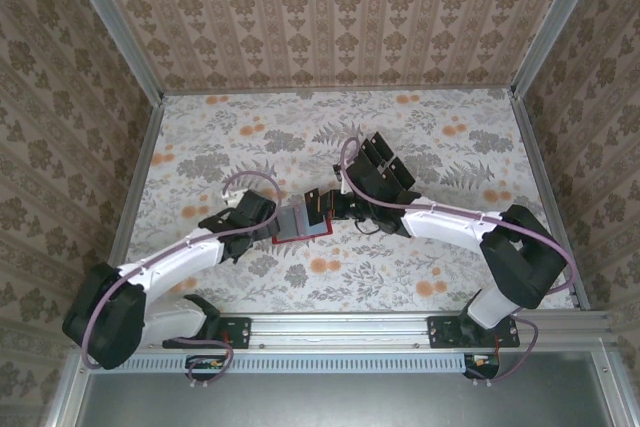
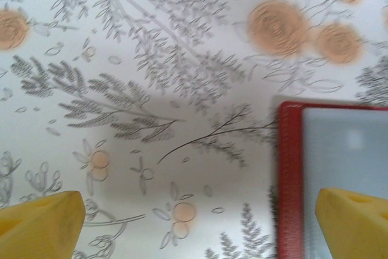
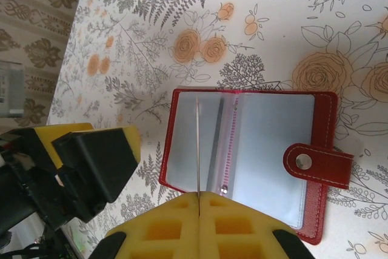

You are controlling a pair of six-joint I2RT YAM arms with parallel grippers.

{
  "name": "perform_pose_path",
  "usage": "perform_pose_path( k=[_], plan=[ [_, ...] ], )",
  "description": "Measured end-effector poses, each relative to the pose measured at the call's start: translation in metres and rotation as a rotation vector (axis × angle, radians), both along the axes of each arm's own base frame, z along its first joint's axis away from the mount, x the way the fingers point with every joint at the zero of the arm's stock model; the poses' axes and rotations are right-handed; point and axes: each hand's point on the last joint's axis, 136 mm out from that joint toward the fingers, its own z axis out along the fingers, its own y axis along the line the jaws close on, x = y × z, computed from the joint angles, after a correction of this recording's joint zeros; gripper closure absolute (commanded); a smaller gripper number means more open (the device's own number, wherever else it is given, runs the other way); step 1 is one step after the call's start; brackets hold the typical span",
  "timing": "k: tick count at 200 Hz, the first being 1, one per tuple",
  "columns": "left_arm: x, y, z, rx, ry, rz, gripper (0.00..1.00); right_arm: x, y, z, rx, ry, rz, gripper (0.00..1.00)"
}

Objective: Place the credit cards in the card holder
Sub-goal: Rotate the card holder at the center of the table, then insert the credit card into the card slot.

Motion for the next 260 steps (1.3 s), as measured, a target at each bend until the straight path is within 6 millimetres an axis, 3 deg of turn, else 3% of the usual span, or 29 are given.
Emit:
perform_pose_path(
  k=[81, 166, 260],
  plan=[
    [0.002, -0.021, -0.009, -0.037, -0.003, -0.077, 0.0, 0.007, 0.002, -0.013, 0.059, -0.018, -0.044, 1.0],
    [-0.007, -0.016, -0.034, 0.008, 0.058, -0.082, 0.0, 0.009, 0.004, -0.03, 0.096, -0.003, -0.068, 1.0],
    [-0.014, -0.005, -0.041, 0.057, 0.08, -0.055, 0.0, 0.013, 0.009, -0.053, 0.182, 0.024, -0.112, 1.0]
  ],
)
